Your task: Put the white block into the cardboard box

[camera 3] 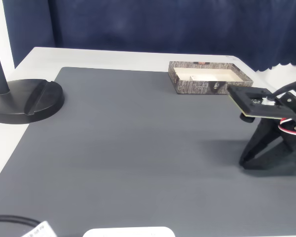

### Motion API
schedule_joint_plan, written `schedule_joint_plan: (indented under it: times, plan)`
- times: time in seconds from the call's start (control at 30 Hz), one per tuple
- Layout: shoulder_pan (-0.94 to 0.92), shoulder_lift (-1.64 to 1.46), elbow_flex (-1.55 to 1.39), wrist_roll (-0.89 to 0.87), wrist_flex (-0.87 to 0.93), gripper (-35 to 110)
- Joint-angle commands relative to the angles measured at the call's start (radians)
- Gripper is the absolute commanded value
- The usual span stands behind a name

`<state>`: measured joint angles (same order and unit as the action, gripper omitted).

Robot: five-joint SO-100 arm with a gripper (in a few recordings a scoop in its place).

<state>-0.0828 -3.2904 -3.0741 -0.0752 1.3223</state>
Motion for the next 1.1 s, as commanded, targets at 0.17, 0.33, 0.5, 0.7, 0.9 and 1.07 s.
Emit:
schedule_joint_plan:
  times: [0.17,0.33,0.5,0.7,0.9,1.07]
  plan:
    - [-0.048,-0.034,-0.017,-0.021,-0.017,-2]
    - [-0.041,-0.034,-0.018,-0.008,-0.014,-2]
    - [-0.029,-0.034,-0.018,0.098,0.009,-2]
    - [-0.025,-0.034,-0.018,0.098,0.009,-2]
    - [-0.025,-0.034,-0.018,0.098,0.009,-2]
    - [-0.025,-0.034,-0.018,0.100,0.009,-2]
